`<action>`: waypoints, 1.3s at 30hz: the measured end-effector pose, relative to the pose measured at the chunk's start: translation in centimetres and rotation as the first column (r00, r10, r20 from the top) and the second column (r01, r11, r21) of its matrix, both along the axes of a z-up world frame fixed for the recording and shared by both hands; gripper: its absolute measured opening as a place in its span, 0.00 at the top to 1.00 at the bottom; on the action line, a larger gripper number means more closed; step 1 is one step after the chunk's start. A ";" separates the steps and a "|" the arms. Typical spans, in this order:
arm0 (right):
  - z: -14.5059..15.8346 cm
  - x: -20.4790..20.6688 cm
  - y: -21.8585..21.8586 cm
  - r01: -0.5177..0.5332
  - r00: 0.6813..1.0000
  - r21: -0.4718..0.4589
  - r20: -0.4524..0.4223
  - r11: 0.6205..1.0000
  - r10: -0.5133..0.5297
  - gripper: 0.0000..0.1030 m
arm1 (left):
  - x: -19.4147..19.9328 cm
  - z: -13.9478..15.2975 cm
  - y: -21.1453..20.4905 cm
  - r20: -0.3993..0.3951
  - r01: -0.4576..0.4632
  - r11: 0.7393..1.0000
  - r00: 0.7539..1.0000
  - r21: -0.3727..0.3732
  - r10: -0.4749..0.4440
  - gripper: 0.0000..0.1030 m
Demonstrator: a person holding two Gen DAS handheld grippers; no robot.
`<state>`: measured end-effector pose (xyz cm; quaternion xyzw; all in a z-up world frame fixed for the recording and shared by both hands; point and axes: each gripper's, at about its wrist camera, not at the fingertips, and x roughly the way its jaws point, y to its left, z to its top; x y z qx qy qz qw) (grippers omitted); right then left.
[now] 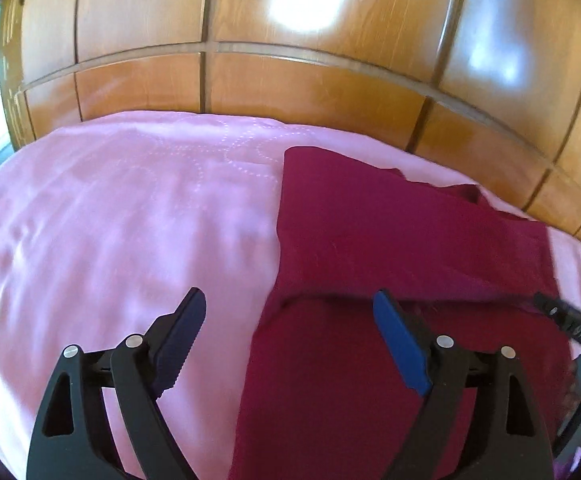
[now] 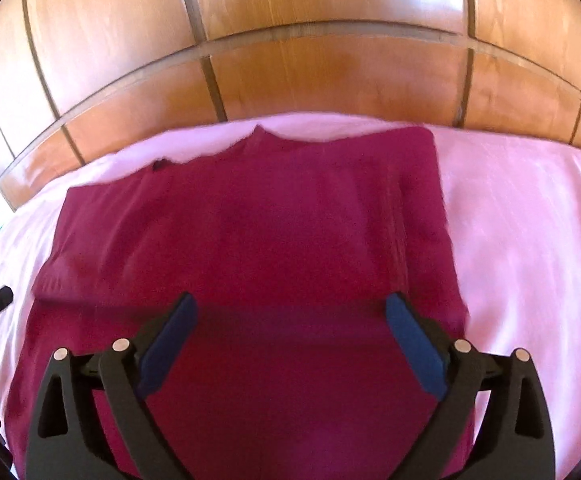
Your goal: Fold small clothes
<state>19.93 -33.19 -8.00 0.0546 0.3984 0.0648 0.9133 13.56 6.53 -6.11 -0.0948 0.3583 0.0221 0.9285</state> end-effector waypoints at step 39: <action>-1.3 -20.7 -4.5 -0.045 0.997 0.062 -0.066 0.997 0.049 0.06 | -18.9 -5.1 4.1 -0.119 -0.026 0.989 0.993 -0.146 0.008 0.31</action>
